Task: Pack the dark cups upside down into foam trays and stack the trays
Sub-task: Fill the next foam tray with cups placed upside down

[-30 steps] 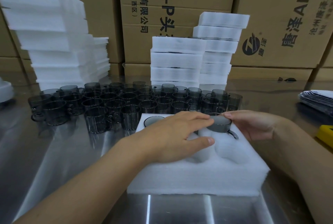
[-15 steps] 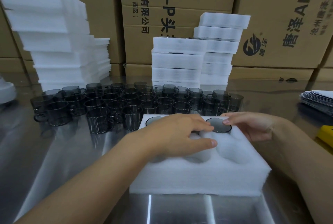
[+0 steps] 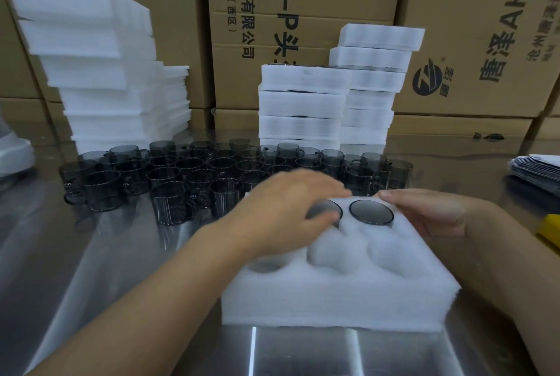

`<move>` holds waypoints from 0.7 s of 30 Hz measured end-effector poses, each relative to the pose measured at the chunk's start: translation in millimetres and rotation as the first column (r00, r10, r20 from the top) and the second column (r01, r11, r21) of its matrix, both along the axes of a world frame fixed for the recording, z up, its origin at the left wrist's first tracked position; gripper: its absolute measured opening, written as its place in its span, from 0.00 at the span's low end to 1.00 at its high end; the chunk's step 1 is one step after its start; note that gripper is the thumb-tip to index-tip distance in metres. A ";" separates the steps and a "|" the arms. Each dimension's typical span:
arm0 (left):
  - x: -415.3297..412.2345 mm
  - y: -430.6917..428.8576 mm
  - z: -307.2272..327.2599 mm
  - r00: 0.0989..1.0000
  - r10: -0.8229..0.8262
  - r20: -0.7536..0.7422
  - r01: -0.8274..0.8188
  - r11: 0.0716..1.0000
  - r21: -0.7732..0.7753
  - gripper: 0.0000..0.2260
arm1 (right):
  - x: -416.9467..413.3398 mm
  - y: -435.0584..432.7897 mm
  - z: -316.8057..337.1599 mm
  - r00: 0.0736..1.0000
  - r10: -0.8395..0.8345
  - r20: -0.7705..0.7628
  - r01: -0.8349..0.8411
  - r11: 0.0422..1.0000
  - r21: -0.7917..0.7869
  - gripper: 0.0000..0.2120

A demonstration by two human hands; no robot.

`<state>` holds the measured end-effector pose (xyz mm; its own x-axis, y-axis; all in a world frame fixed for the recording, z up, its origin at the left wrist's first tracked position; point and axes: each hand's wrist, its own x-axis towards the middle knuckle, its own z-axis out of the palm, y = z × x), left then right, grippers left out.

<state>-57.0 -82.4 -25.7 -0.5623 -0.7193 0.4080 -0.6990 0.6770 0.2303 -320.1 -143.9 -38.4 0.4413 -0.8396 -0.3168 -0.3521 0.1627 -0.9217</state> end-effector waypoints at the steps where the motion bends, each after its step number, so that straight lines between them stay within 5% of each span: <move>1: 3.7 -1.1 5.0 0.994 0.077 -0.083 -0.083 0.994 -0.072 0.16 | 1.3 0.1 1.2 0.999 -0.006 -0.041 0.005 1.000 -0.019 0.22; 4: 22.0 -8.5 17.0 0.878 0.429 -0.213 -0.445 0.895 -0.033 0.16 | 5.6 -2.4 4.5 0.992 -0.035 -0.124 0.024 0.996 -0.089 0.11; 7: 47.8 -19.1 23.1 0.727 0.685 -0.057 -0.669 0.724 0.167 0.15 | 12.1 -5.1 5.0 0.979 -0.141 -0.150 0.103 0.966 -0.236 0.06; 12: 72.9 -29.0 21.7 0.710 0.688 0.153 -0.691 0.638 0.339 0.17 | 18.8 -11.0 -4.2 0.927 -0.367 -0.071 0.315 0.869 -0.381 0.04; 16: 71.8 -29.5 15.1 0.733 0.650 0.200 -0.678 0.675 0.290 0.17 | 21.3 -11.5 -5.9 0.906 -0.424 -0.021 0.372 0.818 -0.439 0.04; 21: 68.5 -24.8 19.7 0.719 0.673 0.173 -0.695 0.695 0.186 0.07 | 23.1 -12.4 -7.8 0.894 -0.447 -0.007 0.390 0.786 -0.479 0.06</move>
